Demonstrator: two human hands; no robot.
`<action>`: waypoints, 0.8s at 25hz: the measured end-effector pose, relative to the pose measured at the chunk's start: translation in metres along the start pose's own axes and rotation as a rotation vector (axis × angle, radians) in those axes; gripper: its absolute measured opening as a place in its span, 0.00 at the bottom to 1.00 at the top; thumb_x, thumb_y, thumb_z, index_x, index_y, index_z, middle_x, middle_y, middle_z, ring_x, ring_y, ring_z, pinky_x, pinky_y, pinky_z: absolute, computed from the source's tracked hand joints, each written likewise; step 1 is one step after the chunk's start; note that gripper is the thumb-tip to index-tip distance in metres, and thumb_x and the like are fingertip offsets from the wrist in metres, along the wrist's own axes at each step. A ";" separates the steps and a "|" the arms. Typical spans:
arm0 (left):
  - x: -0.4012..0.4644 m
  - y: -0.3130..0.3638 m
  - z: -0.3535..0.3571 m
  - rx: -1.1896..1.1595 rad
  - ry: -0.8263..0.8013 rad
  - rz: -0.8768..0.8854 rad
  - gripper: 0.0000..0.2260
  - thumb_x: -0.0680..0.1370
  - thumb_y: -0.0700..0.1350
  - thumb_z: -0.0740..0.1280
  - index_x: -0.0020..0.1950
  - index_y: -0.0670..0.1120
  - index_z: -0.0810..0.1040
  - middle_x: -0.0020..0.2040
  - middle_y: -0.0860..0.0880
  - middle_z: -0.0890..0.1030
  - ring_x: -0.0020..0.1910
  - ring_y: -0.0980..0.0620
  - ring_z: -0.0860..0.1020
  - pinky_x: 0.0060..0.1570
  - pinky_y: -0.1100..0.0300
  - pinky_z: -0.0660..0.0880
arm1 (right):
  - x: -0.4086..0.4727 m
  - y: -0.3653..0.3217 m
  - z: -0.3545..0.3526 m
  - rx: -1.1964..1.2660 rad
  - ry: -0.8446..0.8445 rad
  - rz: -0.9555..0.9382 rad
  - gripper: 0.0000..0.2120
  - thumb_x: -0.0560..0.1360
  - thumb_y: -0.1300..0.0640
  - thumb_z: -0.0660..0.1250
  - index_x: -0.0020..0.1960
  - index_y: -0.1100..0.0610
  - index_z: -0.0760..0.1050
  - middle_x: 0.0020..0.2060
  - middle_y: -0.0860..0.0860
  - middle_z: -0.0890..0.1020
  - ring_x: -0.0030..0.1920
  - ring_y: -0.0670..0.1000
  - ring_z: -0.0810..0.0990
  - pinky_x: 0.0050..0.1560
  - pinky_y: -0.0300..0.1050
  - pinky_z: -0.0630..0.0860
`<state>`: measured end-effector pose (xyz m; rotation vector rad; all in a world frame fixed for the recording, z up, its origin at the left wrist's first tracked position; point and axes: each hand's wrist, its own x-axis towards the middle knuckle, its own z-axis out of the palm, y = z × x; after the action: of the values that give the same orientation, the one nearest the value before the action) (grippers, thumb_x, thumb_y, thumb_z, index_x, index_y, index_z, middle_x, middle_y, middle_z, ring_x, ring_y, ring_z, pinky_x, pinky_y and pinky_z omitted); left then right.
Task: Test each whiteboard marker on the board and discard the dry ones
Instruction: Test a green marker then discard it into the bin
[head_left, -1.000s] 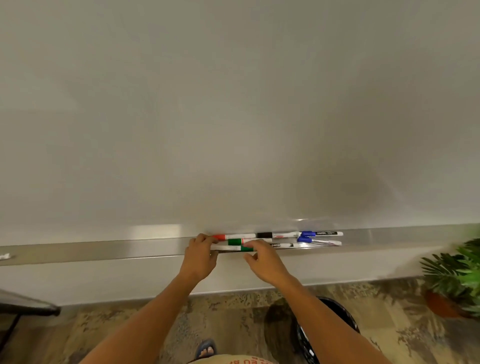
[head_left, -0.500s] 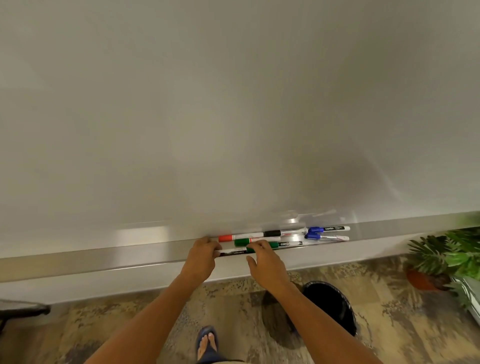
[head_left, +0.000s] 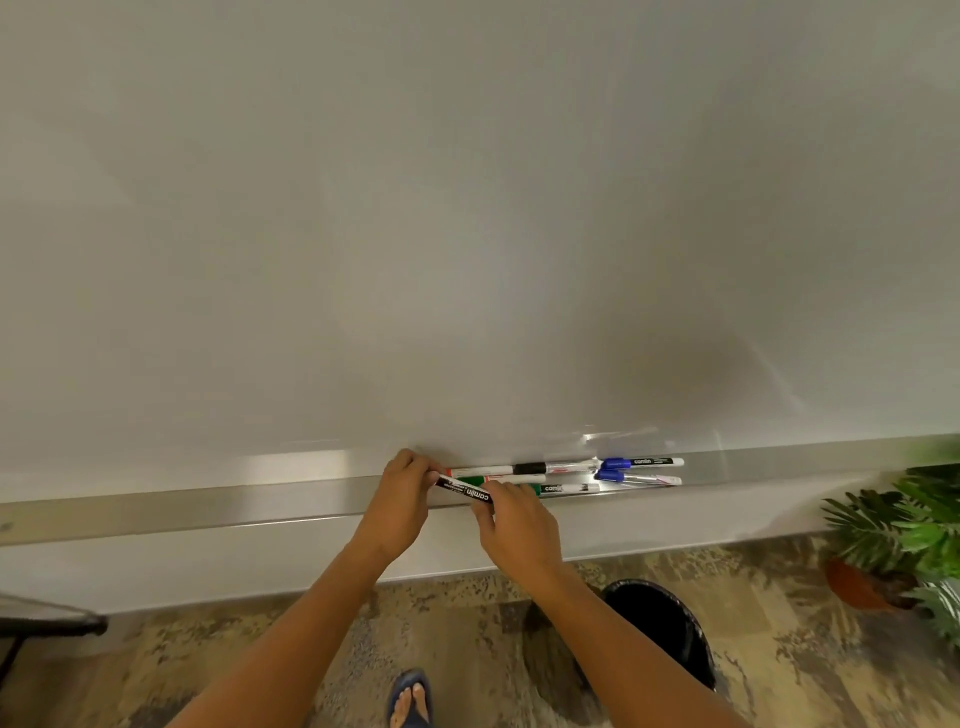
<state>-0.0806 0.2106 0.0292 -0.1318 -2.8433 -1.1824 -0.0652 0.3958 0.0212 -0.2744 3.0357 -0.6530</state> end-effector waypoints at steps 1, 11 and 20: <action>-0.002 0.014 -0.004 -0.071 0.035 0.010 0.09 0.83 0.39 0.60 0.54 0.44 0.79 0.50 0.49 0.74 0.48 0.52 0.75 0.48 0.72 0.68 | -0.003 -0.001 -0.005 0.006 0.004 -0.021 0.14 0.83 0.45 0.58 0.61 0.51 0.75 0.47 0.48 0.82 0.47 0.50 0.77 0.43 0.49 0.78; -0.059 0.121 -0.002 -0.342 0.106 0.008 0.09 0.82 0.48 0.63 0.60 0.52 0.77 0.50 0.56 0.81 0.50 0.60 0.79 0.47 0.70 0.75 | -0.054 -0.018 -0.090 1.070 -0.249 0.190 0.21 0.83 0.39 0.51 0.63 0.52 0.71 0.47 0.46 0.75 0.49 0.45 0.75 0.55 0.42 0.75; -0.106 0.169 -0.035 -0.273 0.182 0.031 0.04 0.78 0.50 0.70 0.50 0.52 0.81 0.42 0.55 0.83 0.44 0.55 0.79 0.40 0.64 0.75 | -0.082 -0.032 -0.142 1.391 -0.190 0.018 0.15 0.79 0.45 0.66 0.50 0.58 0.77 0.34 0.53 0.73 0.32 0.48 0.68 0.33 0.42 0.68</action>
<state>0.0424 0.2987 0.1638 -0.0754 -2.5064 -1.4879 0.0126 0.4396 0.1627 -0.2001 1.7476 -2.2239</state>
